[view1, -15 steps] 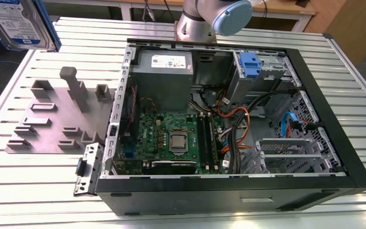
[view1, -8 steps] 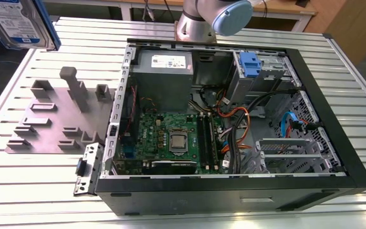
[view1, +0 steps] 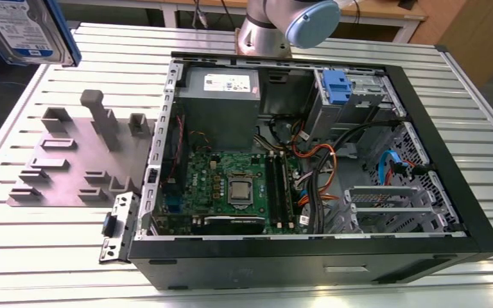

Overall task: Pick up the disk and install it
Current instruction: 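Pick up the disk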

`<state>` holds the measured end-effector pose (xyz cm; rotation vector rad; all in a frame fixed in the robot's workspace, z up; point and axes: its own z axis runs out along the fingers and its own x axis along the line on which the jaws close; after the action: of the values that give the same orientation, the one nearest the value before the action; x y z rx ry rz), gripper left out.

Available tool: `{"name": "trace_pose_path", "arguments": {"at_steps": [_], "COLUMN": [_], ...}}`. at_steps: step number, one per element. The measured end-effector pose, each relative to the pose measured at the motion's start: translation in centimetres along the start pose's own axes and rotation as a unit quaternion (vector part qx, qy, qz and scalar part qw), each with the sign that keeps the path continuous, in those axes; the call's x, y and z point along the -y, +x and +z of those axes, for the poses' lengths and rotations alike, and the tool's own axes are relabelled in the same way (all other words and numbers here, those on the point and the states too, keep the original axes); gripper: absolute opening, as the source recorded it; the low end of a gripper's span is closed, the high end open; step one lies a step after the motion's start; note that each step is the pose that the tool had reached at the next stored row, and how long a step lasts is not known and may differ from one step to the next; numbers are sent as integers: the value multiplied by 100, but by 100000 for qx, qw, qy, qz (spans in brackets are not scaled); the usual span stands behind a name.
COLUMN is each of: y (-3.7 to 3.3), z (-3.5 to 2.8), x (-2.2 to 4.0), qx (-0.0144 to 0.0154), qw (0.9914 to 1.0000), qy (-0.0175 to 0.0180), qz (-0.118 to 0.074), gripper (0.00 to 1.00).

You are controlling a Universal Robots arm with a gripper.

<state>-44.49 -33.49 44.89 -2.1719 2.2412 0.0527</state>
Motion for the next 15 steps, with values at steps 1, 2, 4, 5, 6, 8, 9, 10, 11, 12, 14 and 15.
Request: {"name": "trace_pose_path", "arguments": {"at_steps": [1, 2, 4, 5, 6, 8, 9, 10, 11, 12, 14, 15], "y": [0, 0, -1, 0, 0, -1, -1, -1, -1, -1, -1, -1], "z": [-3, -6, -10, -12, -13, -14, -14, -14, -14, -14, -15, -16], "x": [0, 0, 0, 0, 0, 0, 0, 0, 0, 0, 0, 0], "qx": [2, 2, 2, 2, 2, 1, 1, 0, 1, 2, 2, -2], "qw": [100000, 100000, 100000, 100000, 100000, 100000, 100000, 100000, 100000, 100000, 100000, 100000], "qy": [-1, 0, 2, 3, 4, 1, 2, 1, 1, 2, -1, -5], "qz": [0, 1, 2, 0, 0, 0, 1, 2, 2, 1, -1, -2], "gripper": [37, 37, 37, 37, 37, 37, 37, 37, 37, 37, 37, 37]}}
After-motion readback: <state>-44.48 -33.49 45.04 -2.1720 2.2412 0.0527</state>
